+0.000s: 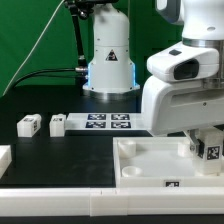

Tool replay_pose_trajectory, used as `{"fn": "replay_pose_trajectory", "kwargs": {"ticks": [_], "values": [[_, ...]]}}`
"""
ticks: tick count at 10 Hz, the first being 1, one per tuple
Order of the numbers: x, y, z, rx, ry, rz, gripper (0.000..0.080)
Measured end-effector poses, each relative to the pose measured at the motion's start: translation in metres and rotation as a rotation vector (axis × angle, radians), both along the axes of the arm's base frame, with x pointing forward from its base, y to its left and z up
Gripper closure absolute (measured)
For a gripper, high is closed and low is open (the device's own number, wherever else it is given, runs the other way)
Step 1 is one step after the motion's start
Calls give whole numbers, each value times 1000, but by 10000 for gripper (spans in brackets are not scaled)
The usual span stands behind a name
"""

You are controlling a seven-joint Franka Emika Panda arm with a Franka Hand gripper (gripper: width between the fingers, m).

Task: Assemble one leg

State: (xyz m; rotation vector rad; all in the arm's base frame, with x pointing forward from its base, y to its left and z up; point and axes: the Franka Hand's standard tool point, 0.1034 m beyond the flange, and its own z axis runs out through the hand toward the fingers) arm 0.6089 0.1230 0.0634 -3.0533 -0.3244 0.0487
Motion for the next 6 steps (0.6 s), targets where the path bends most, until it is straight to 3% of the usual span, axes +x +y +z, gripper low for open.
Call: {"fn": "replay_pose_trajectory", "kwargs": {"ticks": [2,6], "values": [[0,0,0,-2,7,-104,508],[1,-2,-1,-11,41,-667,508]]}}
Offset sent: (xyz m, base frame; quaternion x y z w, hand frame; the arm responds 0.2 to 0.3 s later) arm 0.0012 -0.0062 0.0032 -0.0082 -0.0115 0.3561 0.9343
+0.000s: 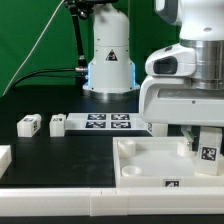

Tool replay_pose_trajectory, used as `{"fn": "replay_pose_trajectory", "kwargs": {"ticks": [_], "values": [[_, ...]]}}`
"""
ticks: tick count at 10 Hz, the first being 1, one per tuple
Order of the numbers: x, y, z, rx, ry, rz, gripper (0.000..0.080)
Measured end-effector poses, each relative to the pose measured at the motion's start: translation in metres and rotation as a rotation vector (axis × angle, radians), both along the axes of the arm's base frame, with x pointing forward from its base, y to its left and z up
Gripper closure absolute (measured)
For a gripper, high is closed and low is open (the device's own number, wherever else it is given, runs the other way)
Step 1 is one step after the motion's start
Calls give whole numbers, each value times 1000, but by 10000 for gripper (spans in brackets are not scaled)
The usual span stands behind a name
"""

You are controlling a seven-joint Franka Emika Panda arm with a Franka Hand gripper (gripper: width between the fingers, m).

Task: Assemble one leg

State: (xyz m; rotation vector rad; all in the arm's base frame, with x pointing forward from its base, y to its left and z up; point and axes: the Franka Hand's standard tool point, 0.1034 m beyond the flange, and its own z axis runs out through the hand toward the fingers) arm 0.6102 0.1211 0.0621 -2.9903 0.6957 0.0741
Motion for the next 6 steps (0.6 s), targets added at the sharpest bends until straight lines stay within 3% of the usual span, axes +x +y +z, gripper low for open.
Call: {"fn": "replay_pose_trajectory", "kwargs": {"ticks": [3,6], "values": [[1,-1,0,-12,24,-381,508],[1,-1,0,-14,29,-443,508]]}}
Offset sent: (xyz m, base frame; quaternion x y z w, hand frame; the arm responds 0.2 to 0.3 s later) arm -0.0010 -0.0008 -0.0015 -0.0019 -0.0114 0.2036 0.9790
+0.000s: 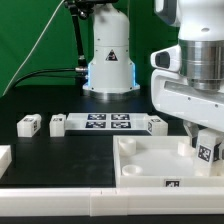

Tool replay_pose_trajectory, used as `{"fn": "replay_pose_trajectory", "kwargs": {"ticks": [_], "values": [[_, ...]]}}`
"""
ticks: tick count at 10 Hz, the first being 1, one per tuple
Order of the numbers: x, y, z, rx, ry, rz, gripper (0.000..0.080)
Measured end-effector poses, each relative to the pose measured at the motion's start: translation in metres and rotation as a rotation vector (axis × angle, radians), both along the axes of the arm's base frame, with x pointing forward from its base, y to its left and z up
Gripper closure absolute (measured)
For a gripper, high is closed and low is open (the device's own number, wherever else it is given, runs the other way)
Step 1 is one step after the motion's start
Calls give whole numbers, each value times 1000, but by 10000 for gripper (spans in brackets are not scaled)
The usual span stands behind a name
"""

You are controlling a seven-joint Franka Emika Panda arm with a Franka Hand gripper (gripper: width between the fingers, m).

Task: Assemble one leg

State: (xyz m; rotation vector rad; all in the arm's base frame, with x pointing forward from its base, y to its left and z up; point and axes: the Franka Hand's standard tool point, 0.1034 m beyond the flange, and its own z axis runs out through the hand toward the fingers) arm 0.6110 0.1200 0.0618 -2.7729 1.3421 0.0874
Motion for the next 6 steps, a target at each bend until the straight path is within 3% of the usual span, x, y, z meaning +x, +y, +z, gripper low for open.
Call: {"fn": "replay_pose_trajectory", "kwargs": {"ticks": [3,6], "values": [[0,3,2,1,-14,149,174],[1,7,2,12,-48,535,157]]}}
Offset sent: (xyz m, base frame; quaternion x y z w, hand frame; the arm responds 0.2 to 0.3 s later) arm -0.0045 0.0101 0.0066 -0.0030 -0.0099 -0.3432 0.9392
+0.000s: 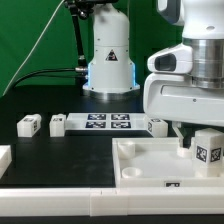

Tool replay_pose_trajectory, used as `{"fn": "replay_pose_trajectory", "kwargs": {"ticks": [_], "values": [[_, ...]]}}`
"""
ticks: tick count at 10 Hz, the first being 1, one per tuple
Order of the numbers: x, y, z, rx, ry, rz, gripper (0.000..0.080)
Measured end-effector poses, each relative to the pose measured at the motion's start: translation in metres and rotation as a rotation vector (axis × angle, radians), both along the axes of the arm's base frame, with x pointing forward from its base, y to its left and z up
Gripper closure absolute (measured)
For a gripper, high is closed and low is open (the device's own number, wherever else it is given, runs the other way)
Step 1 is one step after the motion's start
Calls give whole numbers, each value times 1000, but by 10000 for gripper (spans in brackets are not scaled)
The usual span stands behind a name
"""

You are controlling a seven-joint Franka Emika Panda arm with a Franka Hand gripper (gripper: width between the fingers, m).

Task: Assemble one leg

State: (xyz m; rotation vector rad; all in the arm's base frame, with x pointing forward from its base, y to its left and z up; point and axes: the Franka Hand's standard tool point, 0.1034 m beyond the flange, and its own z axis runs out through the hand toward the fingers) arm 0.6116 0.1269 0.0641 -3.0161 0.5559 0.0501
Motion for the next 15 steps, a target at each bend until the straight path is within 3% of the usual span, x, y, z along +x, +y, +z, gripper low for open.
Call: {"fn": "replay_pose_trajectory", "kwargs": {"ticks": [6,9,12,15], "values": [[3,-1,0,-18,-58,630,151],[3,-3,-1,-19,-58,628,507],[3,-4,-1,-20,-55,588,507],[5,-7,-2,-18,-42,180,507]]}}
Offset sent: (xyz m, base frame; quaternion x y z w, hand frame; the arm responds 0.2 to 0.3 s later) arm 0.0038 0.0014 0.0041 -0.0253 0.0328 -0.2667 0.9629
